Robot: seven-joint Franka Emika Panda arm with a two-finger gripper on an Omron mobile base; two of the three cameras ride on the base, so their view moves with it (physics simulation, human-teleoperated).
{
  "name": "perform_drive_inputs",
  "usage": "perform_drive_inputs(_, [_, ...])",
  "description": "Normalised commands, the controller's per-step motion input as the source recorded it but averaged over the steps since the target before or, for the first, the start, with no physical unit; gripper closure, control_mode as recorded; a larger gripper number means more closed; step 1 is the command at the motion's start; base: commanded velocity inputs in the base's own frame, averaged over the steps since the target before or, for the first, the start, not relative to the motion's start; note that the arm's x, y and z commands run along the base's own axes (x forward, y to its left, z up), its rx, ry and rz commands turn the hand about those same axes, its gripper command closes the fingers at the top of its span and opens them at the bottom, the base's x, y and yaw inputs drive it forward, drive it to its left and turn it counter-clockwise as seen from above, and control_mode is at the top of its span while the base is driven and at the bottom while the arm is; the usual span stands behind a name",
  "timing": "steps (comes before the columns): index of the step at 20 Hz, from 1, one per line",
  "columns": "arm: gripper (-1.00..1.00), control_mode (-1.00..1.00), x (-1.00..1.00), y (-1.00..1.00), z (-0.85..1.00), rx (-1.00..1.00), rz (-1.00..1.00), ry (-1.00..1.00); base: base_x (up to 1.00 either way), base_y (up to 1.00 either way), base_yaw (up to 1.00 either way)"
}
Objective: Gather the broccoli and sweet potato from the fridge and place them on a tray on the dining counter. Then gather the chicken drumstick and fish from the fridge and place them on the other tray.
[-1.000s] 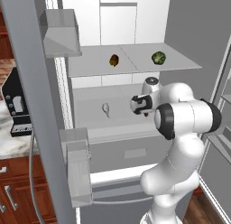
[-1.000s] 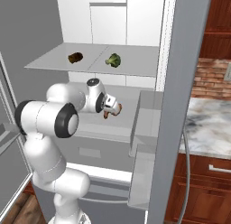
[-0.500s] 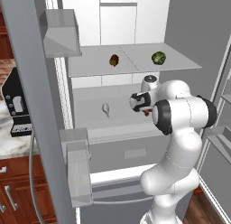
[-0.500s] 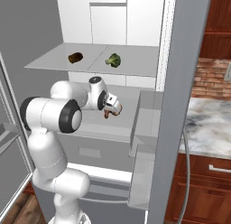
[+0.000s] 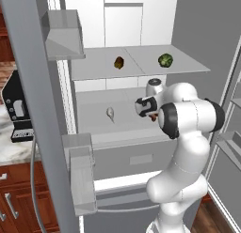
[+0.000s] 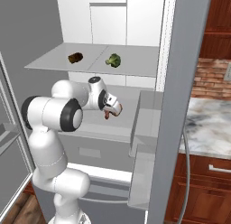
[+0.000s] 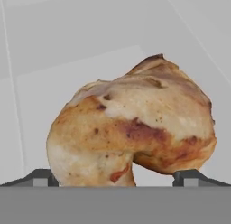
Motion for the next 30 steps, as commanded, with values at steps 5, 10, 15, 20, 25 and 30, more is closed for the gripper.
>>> perform_drive_inputs(5, [-1.0, -1.0, -0.12, 0.0, -0.81, 0.01, -0.1, 0.0, 0.0, 0.0, 0.0])
perform_drive_inputs(10, [-1.0, -1.0, -0.08, 0.0, -0.91, 0.01, -0.07, 0.0, 0.0, 0.0, 0.0])
perform_drive_inputs(15, [-1.0, -1.0, 0.0, 0.0, -1.0, 0.04, 0.0, 0.0, 0.0, 0.0, 0.0])
perform_drive_inputs(20, [1.0, -1.0, 0.0, 0.0, -1.0, 0.13, -0.01, -0.01, 0.0, 0.0, 0.0])
perform_drive_inputs(25, [1.0, -1.0, -0.08, 0.0, -1.0, 0.11, -0.02, -0.08, 0.0, 0.0, 0.0])
perform_drive_inputs(30, [1.0, -1.0, -0.1, 0.0, -1.0, 0.14, -0.07, -0.06, 0.0, 0.0, 0.0])
